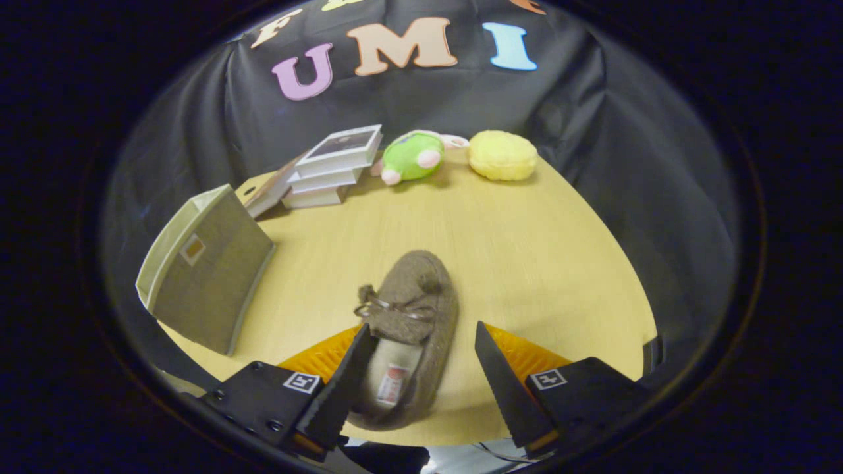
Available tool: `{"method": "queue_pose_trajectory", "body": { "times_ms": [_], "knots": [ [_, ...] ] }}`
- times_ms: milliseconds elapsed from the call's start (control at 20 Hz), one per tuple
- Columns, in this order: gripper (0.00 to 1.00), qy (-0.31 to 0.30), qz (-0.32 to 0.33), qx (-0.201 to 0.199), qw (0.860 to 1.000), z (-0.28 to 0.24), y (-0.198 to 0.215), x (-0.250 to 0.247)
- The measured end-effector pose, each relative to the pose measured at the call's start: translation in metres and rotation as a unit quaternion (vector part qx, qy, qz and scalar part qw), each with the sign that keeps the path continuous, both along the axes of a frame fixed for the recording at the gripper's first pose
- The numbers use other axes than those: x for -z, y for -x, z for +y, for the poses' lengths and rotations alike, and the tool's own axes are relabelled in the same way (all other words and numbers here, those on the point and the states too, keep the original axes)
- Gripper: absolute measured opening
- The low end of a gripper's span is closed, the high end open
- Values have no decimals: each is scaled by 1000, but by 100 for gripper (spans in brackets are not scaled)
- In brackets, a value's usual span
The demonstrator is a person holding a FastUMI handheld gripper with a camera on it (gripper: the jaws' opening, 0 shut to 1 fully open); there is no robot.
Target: Open the storage box then place both shoes into the box .Put the left shoe in first, then the right shoe, with the right side of both shoes facing outward in a uniform manner.
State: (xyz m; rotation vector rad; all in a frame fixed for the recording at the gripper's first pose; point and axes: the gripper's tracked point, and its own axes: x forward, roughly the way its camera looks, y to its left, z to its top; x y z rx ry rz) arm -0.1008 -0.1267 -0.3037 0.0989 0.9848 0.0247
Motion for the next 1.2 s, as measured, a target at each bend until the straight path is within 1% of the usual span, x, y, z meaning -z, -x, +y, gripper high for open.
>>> {"method": "queue_pose_trajectory", "body": {
  "times_ms": [150, 250, 500, 650, 750, 800, 850, 950, 1200],
  "knots": [
    [96, 1, 36, -7, 999, -5, 17, 20],
    [95, -5, 53, -14, 998, -3, 19, 32],
    [59, -64, 83, 9, 994, 12, 21, 36],
    [38, -62, 100, 20, 993, 12, 23, 39],
    [38, -63, 115, 35, 991, 10, 24, 39],
    [38, -51, 112, 62, 991, 0, 20, 42],
    [6, -65, 121, 76, 988, 0, 22, 42],
    [6, -86, 124, 117, 982, 1, 23, 38],
    [6, -100, 108, 154, 977, 4, 22, 14]
  ]
}}
